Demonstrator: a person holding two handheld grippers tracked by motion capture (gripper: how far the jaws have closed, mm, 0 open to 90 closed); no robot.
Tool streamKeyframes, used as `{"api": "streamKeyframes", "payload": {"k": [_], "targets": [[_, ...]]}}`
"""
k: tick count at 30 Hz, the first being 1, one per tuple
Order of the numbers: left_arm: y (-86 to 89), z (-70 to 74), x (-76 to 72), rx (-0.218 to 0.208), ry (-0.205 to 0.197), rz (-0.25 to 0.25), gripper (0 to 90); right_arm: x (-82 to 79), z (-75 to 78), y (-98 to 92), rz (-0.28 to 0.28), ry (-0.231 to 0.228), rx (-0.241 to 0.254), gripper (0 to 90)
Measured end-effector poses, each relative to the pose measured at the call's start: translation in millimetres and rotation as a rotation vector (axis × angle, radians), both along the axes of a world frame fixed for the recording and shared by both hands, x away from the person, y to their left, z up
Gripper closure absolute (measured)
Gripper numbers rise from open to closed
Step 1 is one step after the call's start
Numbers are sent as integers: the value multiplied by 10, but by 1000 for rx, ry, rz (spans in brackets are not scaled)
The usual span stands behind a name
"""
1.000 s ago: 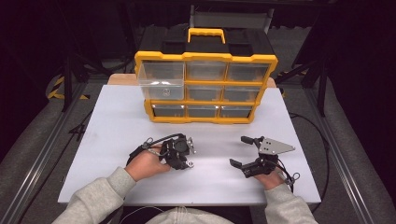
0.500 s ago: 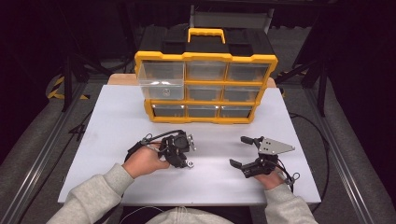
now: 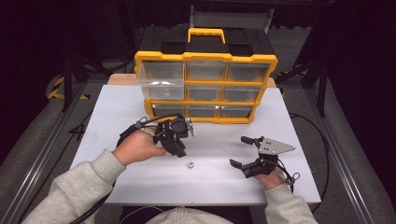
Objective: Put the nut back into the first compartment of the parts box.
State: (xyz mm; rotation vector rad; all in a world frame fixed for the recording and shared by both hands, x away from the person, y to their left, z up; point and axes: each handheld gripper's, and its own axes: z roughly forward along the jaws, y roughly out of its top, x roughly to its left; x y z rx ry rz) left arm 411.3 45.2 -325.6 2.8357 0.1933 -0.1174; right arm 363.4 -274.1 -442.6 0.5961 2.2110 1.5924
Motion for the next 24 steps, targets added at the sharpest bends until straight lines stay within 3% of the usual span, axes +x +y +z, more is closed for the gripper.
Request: {"api": "streamKeyframes", "payload": {"k": [6,8,12,13,14,18,24], "targets": [[23,250,-16,-13,-5,-2,696,1,-2,1,1,1,0,38],[48,417,-1,-4,-16,3,696,1,-2,3,2,2,0,38],[80,579,20,-15,-23,6,696,3,-3,2,3,3,0,38],[101,690,33,-22,-29,9,696,5,-5,4,2,2,-2,38],[101,690,33,-22,-29,9,696,5,-5,4,2,2,-2,38],[131,950,58,-23,-56,17,696,6,-8,6,2,7,-3,38],[166,1214,91,-14,-86,31,696,9,-7,2,3,7,0,38]]}}
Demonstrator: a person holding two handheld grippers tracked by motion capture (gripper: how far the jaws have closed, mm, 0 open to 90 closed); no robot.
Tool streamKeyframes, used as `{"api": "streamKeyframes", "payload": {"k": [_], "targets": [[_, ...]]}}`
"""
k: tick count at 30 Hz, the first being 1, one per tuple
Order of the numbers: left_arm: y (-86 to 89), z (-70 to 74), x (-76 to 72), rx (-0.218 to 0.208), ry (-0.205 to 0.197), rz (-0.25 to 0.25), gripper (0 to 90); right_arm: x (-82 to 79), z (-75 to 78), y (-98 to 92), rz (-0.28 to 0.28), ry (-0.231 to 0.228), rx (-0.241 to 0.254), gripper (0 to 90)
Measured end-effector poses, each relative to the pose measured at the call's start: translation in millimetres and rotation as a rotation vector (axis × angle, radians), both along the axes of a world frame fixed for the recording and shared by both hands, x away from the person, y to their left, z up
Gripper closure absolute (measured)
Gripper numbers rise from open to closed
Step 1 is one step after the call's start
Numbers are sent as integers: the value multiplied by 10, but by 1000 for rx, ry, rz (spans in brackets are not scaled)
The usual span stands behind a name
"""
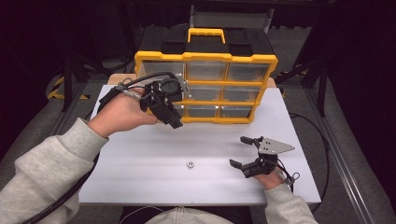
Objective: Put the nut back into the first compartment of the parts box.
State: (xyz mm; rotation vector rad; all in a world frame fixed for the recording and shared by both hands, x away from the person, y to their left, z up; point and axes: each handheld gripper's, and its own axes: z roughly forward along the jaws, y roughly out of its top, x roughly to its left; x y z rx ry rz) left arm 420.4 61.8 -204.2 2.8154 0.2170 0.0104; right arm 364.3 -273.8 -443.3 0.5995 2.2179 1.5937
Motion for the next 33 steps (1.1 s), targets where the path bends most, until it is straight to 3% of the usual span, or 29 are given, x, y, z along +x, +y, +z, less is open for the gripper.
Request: {"api": "streamKeyframes", "payload": {"k": [6,12,19,33], "targets": [[64,231,32,-47,-19,16,696,1,-5,-2,0,7,2,38],[94,467,108,-43,-35,34,696,2,-4,-4,0,5,2,37],[163,692,204,-71,-53,78,696,0,-4,-12,-1,10,3,38],[189,890,407,-85,-79,145,696,0,-5,-12,1,10,0,38]]}}
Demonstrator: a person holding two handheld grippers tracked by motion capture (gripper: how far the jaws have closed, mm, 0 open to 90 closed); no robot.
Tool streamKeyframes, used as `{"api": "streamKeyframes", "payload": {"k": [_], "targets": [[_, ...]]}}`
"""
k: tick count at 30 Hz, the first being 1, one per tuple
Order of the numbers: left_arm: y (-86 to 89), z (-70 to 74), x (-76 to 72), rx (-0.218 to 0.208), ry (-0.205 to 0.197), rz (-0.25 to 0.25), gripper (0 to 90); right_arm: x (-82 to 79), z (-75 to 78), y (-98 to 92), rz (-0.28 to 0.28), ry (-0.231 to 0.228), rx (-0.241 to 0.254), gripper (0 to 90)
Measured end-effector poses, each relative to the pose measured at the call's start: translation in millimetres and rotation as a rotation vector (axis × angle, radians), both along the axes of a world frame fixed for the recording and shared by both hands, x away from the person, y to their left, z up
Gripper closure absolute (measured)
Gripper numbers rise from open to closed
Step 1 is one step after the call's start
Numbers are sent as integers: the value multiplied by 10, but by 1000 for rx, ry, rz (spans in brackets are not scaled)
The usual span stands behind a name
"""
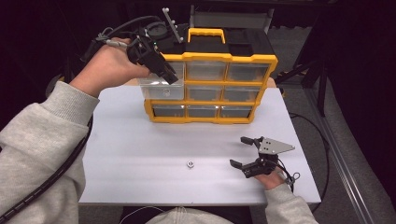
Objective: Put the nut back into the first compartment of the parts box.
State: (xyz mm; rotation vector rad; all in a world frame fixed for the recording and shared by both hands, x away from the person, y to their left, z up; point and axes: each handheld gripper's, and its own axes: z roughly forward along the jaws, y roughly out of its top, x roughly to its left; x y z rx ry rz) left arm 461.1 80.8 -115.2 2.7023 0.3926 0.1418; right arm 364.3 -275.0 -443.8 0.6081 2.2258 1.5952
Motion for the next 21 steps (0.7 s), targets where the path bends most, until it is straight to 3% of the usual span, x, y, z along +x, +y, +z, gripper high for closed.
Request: {"api": "streamKeyframes", "payload": {"k": [6,10,15,21], "targets": [[2,46,126,-5,-8,51,696,-1,2,-2,1,0,-2,38],[-4,29,212,-15,1,137,695,-2,2,-1,4,-1,0,38],[-42,-51,301,3,18,239,695,-4,4,-4,6,-2,0,38],[-65,-158,394,-1,43,309,695,-5,4,-2,9,-4,-3,38]]}}
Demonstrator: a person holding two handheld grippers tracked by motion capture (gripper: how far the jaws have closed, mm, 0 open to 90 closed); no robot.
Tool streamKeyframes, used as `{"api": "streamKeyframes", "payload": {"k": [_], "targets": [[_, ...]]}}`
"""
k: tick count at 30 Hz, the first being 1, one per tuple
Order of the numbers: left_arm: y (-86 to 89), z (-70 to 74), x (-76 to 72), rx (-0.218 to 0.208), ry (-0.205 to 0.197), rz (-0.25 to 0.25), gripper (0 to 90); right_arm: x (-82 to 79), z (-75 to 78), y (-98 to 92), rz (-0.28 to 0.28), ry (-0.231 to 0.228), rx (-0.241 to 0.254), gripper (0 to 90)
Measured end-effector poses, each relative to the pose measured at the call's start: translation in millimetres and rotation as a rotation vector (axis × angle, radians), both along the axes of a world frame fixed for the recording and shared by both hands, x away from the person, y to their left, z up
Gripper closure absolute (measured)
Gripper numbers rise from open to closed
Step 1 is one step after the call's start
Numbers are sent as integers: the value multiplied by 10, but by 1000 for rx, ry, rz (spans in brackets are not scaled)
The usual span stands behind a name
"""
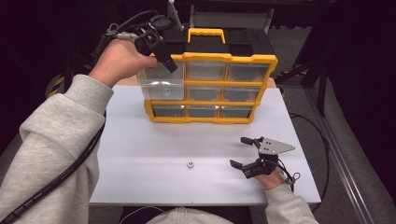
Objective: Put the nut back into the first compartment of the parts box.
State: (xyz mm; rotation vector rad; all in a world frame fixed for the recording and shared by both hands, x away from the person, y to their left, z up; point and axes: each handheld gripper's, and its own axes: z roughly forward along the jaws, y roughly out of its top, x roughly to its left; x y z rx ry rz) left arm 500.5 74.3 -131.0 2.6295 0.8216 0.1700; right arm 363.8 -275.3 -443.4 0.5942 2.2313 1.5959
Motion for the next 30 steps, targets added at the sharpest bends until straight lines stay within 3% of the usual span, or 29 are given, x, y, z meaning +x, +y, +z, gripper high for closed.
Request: {"api": "streamKeyframes", "payload": {"k": [3,16,25,30], "targets": [[-17,-50,29,-7,22,50,695,0,-1,2,2,0,1,39],[-31,-258,127,-14,74,158,694,-2,-3,7,6,2,-8,39],[-79,-427,166,19,119,187,693,-2,-5,11,9,4,-11,39],[-96,-472,180,25,123,202,693,-8,-3,16,9,-4,-15,39]]}}
